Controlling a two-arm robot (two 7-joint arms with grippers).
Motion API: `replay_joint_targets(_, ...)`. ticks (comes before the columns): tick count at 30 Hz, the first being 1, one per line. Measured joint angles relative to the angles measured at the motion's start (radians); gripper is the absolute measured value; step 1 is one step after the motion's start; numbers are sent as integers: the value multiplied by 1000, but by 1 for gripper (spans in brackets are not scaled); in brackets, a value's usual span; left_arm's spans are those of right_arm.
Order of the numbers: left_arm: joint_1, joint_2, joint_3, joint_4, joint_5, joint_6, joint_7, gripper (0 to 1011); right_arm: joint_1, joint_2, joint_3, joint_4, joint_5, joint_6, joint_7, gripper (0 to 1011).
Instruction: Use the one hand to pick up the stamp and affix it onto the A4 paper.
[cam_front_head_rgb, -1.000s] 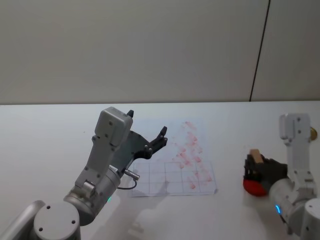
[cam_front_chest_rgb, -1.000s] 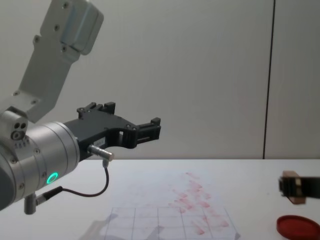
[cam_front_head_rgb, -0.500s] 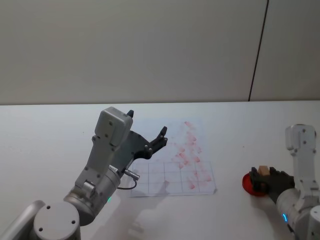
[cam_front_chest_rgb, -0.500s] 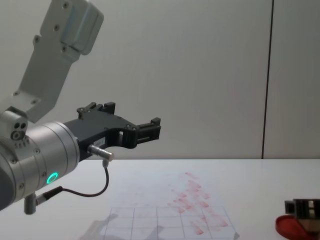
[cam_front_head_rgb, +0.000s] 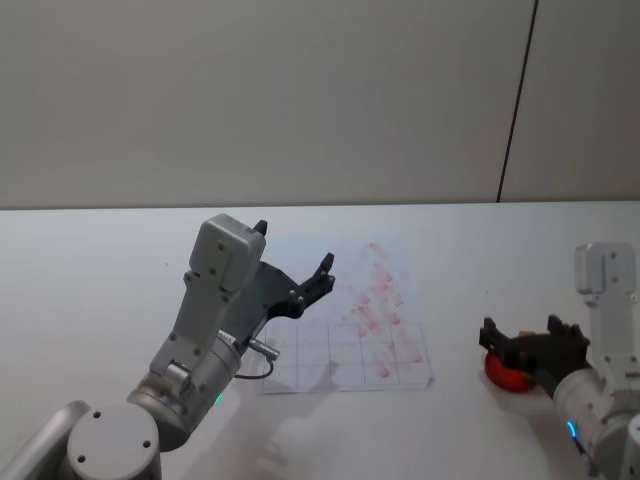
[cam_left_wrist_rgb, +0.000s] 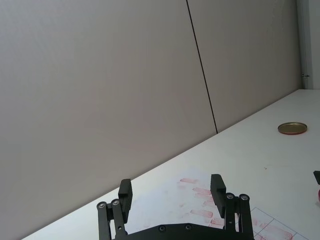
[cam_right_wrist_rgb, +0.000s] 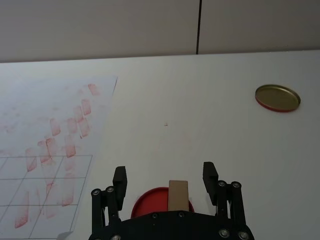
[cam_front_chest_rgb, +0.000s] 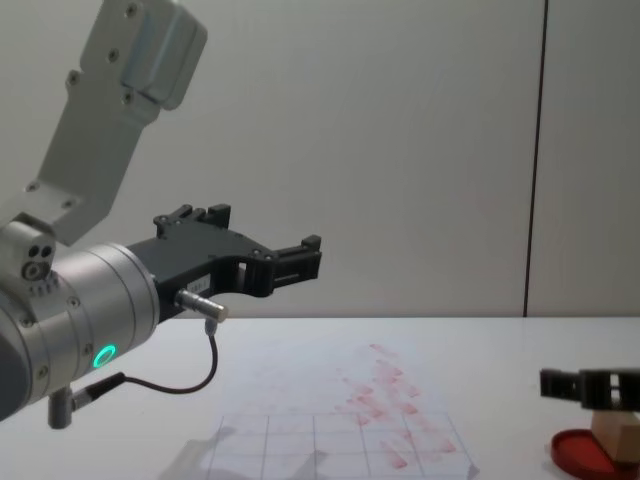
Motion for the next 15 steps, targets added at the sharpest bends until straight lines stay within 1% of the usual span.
replay_joint_targets(4,0,0,0,0,0,0,0,993,-12,7,1,-21,-10,-37,13,998)
replay_joint_targets(9,0,0,0,0,0,0,0,993,-32,19,4,-51,-22,-89,27,1001)
replay_joint_targets(12,0,0,0,0,0,0,0,993,-51,32,8,-80,-33,-134,38,1001)
replay_joint_targets(13,0,0,0,0,0,0,0,993,-51,32,8,-80,-33,-134,38,1001)
replay_joint_targets(15,0,0,0,0,0,0,0,993,-63,39,11,-97,-38,-160,43,1001)
